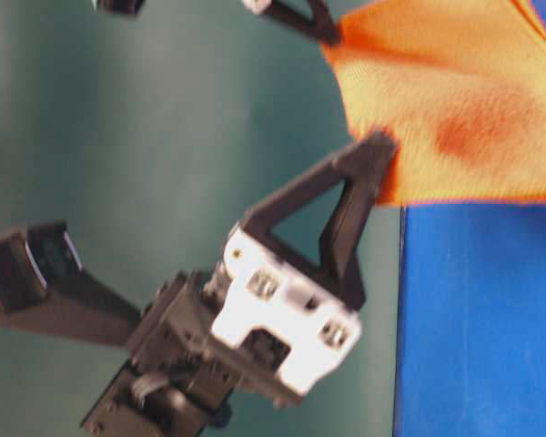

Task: Fold the orange towel.
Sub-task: 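Lift the towel and swing the right end up above the left gripper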

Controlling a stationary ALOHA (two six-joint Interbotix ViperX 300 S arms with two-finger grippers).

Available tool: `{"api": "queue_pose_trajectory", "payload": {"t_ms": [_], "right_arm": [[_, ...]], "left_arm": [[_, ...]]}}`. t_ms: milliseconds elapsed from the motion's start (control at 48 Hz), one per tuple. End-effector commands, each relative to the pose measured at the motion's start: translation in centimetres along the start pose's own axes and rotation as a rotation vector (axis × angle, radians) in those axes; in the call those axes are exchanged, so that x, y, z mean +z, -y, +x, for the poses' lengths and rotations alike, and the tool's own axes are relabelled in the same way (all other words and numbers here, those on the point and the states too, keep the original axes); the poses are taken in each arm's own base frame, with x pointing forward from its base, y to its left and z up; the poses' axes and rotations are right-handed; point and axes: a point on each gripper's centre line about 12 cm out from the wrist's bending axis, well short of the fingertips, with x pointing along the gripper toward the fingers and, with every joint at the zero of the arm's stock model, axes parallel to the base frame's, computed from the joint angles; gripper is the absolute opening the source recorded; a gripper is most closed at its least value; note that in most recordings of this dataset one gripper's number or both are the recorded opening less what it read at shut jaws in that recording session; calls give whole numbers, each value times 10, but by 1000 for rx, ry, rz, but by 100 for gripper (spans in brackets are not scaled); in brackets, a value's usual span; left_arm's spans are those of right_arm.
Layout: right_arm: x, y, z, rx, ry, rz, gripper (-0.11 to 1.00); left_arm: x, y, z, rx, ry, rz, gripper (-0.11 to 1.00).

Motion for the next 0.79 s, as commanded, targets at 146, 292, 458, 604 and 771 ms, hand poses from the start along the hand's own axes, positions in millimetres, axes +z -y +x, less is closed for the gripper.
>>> {"api": "queue_pose_trajectory", "payload": {"t_ms": [146, 292, 458, 604, 771], "right_arm": [[52, -5, 36, 7, 60, -36, 3], [67, -7, 48, 6, 75, -44, 3], [65, -7, 47, 4, 69, -46, 3], [59, -4, 39, -7, 57, -45, 3], [52, 2, 17, -26, 63, -35, 3]], "left_arm": [[31, 12, 8, -21, 77, 20, 2], [32, 14, 11, -25, 77, 22, 2], [31, 14, 11, -25, 79, 24, 2], [38, 12, 16, -18, 132, 39, 2], [52, 10, 34, -4, 197, 111, 2]]}}
